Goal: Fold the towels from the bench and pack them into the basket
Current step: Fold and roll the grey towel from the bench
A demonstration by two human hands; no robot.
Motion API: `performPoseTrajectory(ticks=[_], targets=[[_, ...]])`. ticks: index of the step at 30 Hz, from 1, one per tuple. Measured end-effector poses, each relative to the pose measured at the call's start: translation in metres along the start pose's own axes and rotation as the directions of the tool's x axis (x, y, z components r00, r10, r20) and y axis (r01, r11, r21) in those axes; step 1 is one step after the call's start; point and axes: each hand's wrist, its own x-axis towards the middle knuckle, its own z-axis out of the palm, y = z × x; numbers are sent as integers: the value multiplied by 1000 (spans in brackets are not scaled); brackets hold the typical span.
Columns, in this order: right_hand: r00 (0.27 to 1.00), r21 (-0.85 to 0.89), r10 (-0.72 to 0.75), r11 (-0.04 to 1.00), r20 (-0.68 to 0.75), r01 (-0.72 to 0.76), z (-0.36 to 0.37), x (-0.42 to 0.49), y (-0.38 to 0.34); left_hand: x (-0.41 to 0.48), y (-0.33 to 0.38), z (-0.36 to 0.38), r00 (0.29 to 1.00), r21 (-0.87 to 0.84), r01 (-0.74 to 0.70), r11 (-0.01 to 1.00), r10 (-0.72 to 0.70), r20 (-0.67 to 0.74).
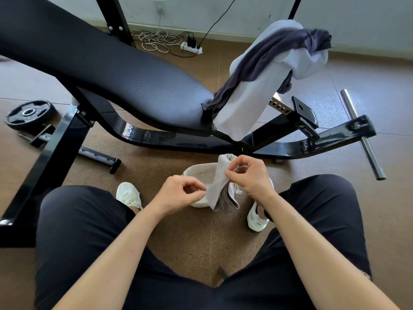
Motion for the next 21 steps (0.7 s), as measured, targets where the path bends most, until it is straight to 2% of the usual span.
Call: performPoseTrajectory(ticks=[3,5,8,11,13,15,18,21], targets=[[992,4,-36,999,118,36,-9,-1,-4,6,-6,-5,975,50,-55,997,65,-214],[974,43,-84,996,209,77,-17,-4,-7,8,-8,-7,954,176,-101,979,145,-262],[946,44,-125,992,299,117,-25,-8,-5,11,-6,-7,949,320,-160,934,234,-209],[937,42,-116,993,330,108,-28,-8,0,13,-8,-3,988,349,-134,928,154,-29],[937,43,-105,994,332,96,-29,-7,1,13,-13,1,995,323,-69,944,44,85],[947,30,-92,996,308,87,-31,-6,1,12,-15,3,994,246,-6,969,-21,105],[968,-46,-78,995,239,92,-34,-2,6,13,-7,-3,1000,-21,-14,1000,14,0],[965,-106,-68,990,252,98,-34,-1,6,14,1,-10,992,-256,-37,966,5,-122]])
